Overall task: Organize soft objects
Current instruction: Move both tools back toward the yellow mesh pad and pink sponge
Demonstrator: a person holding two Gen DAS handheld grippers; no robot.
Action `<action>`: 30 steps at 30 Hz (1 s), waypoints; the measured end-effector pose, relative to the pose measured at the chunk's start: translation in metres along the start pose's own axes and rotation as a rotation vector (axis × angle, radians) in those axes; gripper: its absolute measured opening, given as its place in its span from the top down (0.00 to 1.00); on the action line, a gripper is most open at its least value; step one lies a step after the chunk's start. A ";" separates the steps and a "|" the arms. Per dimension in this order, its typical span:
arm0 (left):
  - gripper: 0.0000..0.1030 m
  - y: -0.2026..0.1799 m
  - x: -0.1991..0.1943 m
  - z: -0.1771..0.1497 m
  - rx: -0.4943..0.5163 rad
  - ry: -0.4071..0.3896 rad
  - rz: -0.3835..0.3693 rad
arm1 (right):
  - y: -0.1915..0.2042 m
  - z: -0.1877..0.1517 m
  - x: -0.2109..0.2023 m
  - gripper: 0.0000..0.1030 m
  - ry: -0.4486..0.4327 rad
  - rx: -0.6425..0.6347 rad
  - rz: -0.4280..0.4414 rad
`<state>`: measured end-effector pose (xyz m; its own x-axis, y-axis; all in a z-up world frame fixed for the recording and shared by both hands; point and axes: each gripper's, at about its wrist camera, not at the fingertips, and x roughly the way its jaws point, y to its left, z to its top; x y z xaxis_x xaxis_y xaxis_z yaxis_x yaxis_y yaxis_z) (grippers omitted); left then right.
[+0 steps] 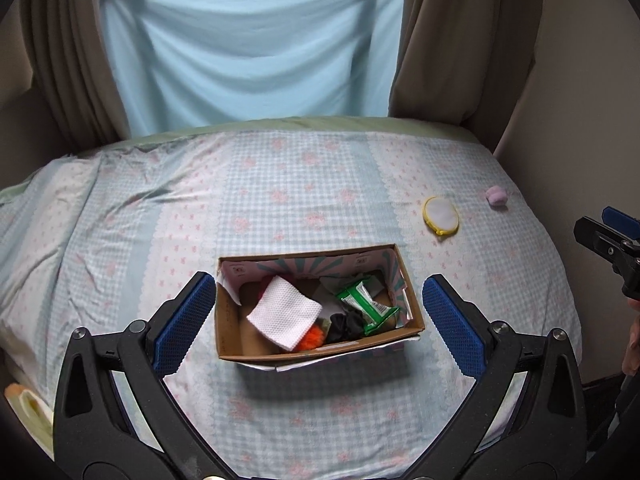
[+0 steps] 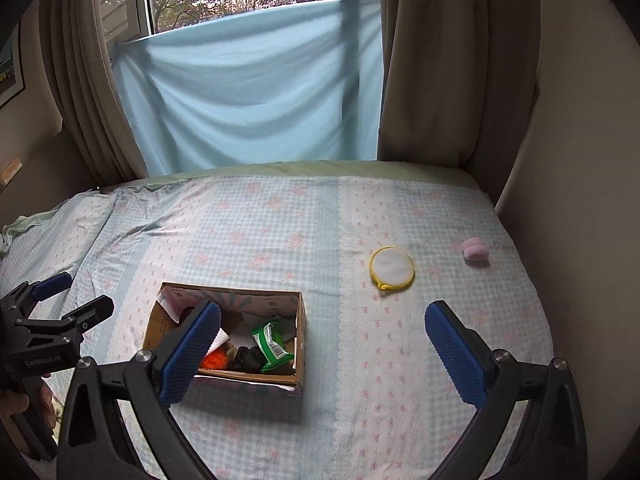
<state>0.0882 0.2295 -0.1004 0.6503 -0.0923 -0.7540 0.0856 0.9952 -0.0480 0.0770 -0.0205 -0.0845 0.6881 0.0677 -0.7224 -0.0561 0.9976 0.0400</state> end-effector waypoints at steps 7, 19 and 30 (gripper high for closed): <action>0.00 -0.048 -0.017 0.008 -0.005 -0.050 0.041 | -0.064 -0.007 -0.020 0.01 -0.029 0.078 -0.016; 0.00 -0.158 0.023 0.033 -0.009 -0.076 0.054 | -0.190 0.007 -0.003 0.01 -0.017 0.118 -0.055; 0.00 -0.258 0.150 0.047 -0.010 -0.017 0.085 | -0.300 0.019 0.099 0.01 0.048 0.095 -0.049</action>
<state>0.1986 -0.0427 -0.1704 0.6676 -0.0083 -0.7445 0.0224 0.9997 0.0089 0.1756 -0.3127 -0.1551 0.6530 0.0206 -0.7571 0.0473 0.9966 0.0679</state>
